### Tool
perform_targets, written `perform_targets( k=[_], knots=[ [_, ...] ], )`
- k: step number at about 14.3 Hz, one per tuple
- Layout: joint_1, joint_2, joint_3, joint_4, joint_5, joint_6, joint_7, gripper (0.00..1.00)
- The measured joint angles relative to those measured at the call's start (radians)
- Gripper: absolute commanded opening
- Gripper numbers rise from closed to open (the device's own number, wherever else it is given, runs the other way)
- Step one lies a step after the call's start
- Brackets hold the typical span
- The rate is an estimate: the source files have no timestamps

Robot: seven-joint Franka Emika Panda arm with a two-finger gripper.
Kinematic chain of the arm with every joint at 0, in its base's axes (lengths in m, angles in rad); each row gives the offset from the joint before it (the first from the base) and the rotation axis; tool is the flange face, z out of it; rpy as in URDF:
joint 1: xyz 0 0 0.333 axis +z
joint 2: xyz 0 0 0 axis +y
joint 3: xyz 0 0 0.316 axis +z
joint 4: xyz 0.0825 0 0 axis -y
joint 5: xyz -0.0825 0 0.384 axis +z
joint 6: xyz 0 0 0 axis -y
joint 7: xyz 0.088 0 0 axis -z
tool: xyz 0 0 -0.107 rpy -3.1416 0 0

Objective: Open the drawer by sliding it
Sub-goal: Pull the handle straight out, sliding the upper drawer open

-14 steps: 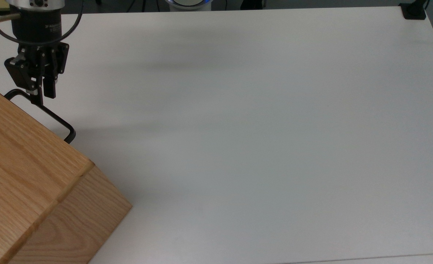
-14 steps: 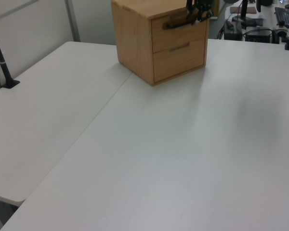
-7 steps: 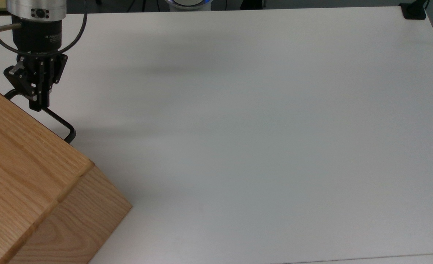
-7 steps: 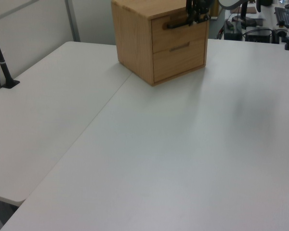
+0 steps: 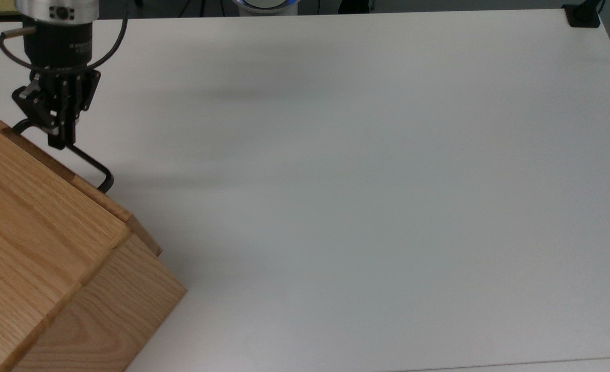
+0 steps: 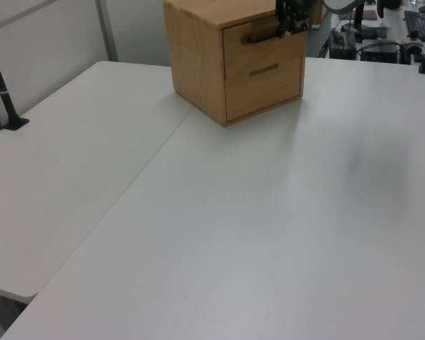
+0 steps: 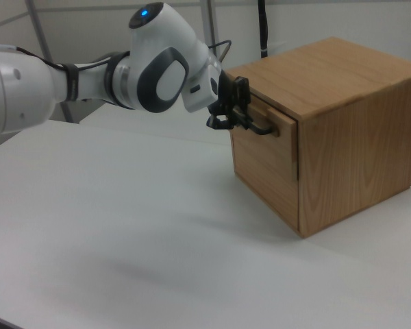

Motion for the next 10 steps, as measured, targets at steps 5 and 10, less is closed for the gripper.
perform_targets(
  k=[5,10],
  knots=[
    [0.000,-0.095,0.029,-0.071,-0.002,-0.127,-0.010,0.03],
    [0.001,-0.161,0.046,-0.134,-0.002,-0.174,-0.012,0.03]
  ],
)
